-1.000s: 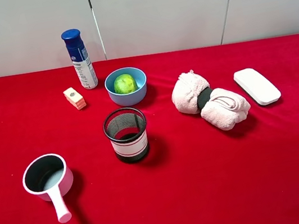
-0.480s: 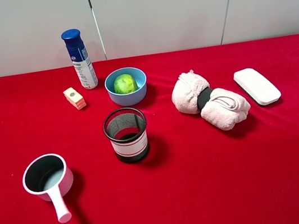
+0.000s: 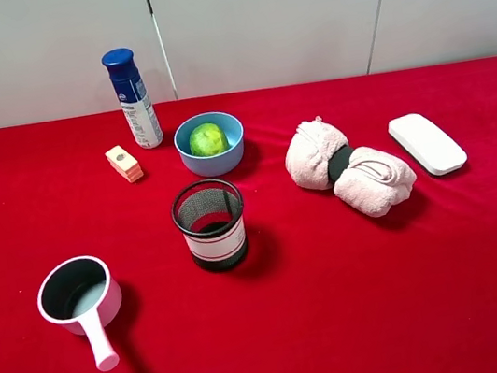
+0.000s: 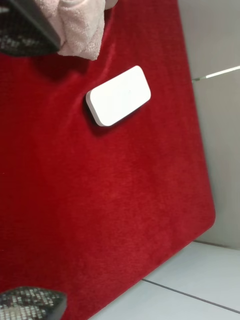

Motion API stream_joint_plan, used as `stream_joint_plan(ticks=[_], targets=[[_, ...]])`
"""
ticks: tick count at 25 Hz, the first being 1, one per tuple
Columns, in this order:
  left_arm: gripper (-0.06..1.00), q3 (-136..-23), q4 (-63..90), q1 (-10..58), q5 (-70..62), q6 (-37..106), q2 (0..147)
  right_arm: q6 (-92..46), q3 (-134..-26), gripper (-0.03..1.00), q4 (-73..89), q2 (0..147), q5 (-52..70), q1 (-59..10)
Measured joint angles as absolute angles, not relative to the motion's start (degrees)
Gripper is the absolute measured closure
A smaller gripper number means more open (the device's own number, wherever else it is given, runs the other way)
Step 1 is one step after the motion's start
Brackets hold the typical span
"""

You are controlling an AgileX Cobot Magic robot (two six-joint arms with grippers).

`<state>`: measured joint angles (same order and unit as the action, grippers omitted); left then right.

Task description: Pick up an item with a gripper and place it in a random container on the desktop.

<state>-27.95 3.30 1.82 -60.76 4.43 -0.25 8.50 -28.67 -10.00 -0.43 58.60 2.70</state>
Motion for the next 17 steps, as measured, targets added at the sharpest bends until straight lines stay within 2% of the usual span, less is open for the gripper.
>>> stream_joint_plan(ticks=[17], targets=[[-0.05,-28.0,3.3,1.8,-60.8,4.6,-0.2,8.5,-28.7,0.27,-10.0,-0.4,58.6,2.7]])
